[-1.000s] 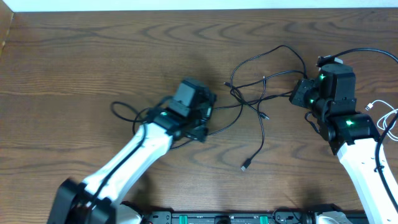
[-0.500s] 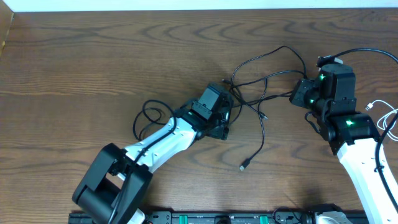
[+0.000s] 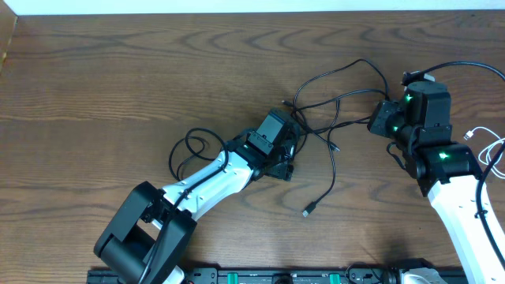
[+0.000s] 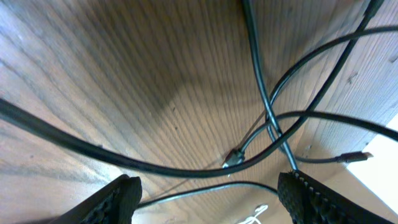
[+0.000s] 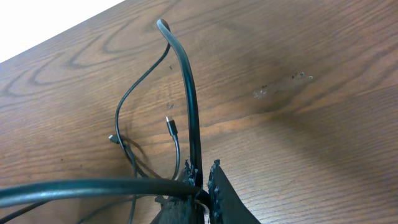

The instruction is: Untangle cables

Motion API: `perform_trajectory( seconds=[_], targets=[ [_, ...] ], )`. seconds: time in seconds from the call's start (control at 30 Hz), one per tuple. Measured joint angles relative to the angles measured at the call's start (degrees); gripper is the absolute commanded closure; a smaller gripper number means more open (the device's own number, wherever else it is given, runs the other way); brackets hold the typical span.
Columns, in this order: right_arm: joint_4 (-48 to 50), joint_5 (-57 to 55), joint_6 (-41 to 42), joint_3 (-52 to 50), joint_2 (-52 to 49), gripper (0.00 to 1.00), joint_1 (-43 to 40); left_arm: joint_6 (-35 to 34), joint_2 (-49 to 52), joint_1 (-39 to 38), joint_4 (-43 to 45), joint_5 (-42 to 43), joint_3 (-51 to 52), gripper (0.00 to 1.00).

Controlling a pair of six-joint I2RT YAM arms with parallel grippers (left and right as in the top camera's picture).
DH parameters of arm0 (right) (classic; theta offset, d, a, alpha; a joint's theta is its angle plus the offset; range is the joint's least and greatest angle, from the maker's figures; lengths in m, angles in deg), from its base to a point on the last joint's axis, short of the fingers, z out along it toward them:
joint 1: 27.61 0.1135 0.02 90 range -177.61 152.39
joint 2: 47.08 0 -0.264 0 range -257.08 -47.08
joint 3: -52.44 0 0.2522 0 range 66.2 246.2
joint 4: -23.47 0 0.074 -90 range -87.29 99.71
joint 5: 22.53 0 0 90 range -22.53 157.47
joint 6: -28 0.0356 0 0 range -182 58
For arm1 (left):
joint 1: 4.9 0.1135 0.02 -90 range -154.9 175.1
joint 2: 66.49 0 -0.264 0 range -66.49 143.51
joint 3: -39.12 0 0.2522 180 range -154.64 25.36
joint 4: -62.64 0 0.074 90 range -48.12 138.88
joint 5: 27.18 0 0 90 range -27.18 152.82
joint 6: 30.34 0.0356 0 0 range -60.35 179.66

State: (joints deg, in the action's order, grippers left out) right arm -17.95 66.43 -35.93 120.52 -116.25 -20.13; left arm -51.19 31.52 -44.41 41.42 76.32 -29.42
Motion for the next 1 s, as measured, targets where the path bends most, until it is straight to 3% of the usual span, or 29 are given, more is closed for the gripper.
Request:
perform_trajectory(
  seconds=[0.33,0.43,0.47,1.0],
  targets=[
    [0.00,0.00,0.00,0.00,0.00,0.97,0.00,-0.15,0.00,0.02,-3.15,-4.83,0.00,0.26],
    [0.00,0.00,0.00,0.00,0.00,0.96,0.07,-0.57,0.02,-0.04,-3.21,-5.16,0.00,0.44],
    [0.00,0.00,0.00,0.00,0.00,0.96,0.11,-0.26,0.02,-0.04,-3.21,-5.25,0.00,0.46],
    [-0.17,0.02,0.00,0.00,0.00,0.96,0.48,-0.33,0.02,-3.52,-3.72,-10.78,0.00,0.46]
  ],
)
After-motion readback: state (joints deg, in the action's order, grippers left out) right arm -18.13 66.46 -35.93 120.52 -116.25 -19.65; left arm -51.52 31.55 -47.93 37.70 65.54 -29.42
